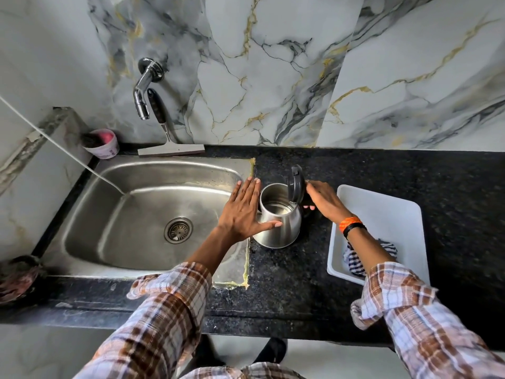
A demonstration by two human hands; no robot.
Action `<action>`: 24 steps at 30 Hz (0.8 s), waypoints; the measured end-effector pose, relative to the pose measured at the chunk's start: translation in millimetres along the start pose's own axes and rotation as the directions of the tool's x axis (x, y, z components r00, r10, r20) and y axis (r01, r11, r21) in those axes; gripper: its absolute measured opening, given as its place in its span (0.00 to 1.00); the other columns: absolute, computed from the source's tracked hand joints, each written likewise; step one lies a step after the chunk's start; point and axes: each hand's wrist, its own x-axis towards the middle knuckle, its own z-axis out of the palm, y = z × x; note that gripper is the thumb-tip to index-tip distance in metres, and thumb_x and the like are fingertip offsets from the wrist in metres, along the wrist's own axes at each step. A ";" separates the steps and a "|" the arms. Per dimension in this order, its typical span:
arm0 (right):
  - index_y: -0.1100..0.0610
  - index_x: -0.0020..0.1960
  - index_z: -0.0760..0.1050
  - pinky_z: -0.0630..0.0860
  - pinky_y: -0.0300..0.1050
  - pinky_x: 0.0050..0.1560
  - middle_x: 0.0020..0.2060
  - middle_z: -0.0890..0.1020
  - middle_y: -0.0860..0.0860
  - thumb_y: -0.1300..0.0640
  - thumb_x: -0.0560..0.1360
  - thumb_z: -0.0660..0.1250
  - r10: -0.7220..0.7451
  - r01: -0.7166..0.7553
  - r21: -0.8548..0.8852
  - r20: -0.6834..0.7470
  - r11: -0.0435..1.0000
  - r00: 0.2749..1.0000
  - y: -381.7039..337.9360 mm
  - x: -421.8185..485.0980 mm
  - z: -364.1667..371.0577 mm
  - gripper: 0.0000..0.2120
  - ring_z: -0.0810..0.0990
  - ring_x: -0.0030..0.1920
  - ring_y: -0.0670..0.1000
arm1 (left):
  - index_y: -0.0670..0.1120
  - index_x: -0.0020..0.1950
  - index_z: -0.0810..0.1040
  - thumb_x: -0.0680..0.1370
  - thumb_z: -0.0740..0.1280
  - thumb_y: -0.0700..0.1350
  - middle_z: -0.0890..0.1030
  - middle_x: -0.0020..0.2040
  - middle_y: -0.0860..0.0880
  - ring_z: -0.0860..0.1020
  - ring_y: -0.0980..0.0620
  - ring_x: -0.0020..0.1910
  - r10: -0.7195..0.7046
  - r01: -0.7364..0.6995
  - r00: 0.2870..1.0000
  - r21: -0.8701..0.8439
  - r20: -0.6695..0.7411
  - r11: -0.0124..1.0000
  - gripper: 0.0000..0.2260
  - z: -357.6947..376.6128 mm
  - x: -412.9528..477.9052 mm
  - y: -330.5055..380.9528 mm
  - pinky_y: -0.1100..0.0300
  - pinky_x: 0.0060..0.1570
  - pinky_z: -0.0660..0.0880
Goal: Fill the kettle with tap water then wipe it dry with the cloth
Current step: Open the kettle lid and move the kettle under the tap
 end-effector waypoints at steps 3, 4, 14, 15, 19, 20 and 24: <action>0.43 0.37 0.77 0.77 0.37 0.34 0.48 0.84 0.56 0.46 0.79 0.54 0.028 -0.022 0.080 -0.072 0.997 0.997 -0.1 -3.8 7.9 0.17 0.82 0.49 0.55 | 0.38 0.83 0.44 0.70 0.46 0.81 0.48 0.85 0.41 0.43 0.47 0.85 0.026 -0.026 1.000 0.007 0.013 1.000 0.58 -0.9 0.4 -4.6 0.49 0.83 0.36; 0.45 0.36 0.76 0.75 0.35 0.33 0.46 0.83 0.55 0.44 0.76 0.54 0.035 -0.026 0.090 -0.099 0.996 0.994 -0.5 -5.2 10.8 0.16 0.81 0.47 0.54 | 0.38 0.83 0.44 0.70 0.45 0.81 0.48 0.85 0.41 0.43 0.47 0.85 0.039 -0.040 0.999 0.012 0.012 0.999 0.58 -0.9 0.1 -7.2 0.49 0.83 0.37; 0.41 0.35 0.80 0.72 0.49 0.48 0.43 0.83 0.48 0.44 0.74 0.53 0.012 0.023 0.158 -0.215 0.987 0.977 -12.2 13.0 48.4 0.18 0.78 0.45 0.49 | 0.40 0.84 0.45 0.73 0.50 0.79 0.50 0.85 0.42 0.46 0.48 0.85 0.079 -0.077 0.997 -0.072 0.025 0.994 0.54 -4.8 -6.5 -52.3 0.50 0.84 0.40; 0.42 0.41 0.82 0.73 0.50 0.53 0.47 0.84 0.48 0.43 0.75 0.53 0.001 0.035 0.172 -0.207 0.985 0.978 -15.0 15.4 54.5 0.19 0.80 0.50 0.49 | 0.40 0.84 0.45 0.73 0.49 0.79 0.51 0.85 0.42 0.46 0.48 0.85 0.074 -0.072 0.997 -0.075 0.024 0.995 0.54 -4.5 -8.5 -59.6 0.49 0.84 0.40; 0.53 0.59 0.81 0.78 0.45 0.54 0.52 0.86 0.47 0.36 0.72 0.54 0.011 0.025 0.181 -0.194 0.983 0.981 -35.6 29.2 79.2 0.29 0.83 0.57 0.51 | 0.40 0.84 0.46 0.73 0.47 0.80 0.51 0.85 0.42 0.47 0.49 0.85 0.074 -0.073 0.997 -0.065 0.007 0.995 0.54 -5.3 -16.7 -93.5 0.49 0.84 0.41; 0.52 0.58 0.80 0.78 0.37 0.47 0.50 0.85 0.45 0.34 0.71 0.54 0.020 0.015 0.175 -0.193 0.985 0.981 -44.5 34.3 87.1 0.30 0.83 0.56 0.49 | 0.40 0.84 0.47 0.73 0.47 0.79 0.52 0.85 0.42 0.47 0.48 0.85 0.064 -0.064 0.998 -0.062 -0.005 0.996 0.54 -7.1 -19.0 -105.0 0.49 0.84 0.40; 0.47 0.54 0.80 0.73 0.24 0.33 0.44 0.84 0.37 0.34 0.71 0.55 0.007 0.027 0.166 -0.200 0.986 0.980 -85.0 59.0 113.7 0.25 0.82 0.50 0.36 | 0.40 0.84 0.48 0.72 0.48 0.79 0.54 0.85 0.43 0.48 0.48 0.85 0.004 -0.007 0.998 -0.045 -0.061 0.999 0.54 -20.2 -21.8 -153.0 0.51 0.82 0.36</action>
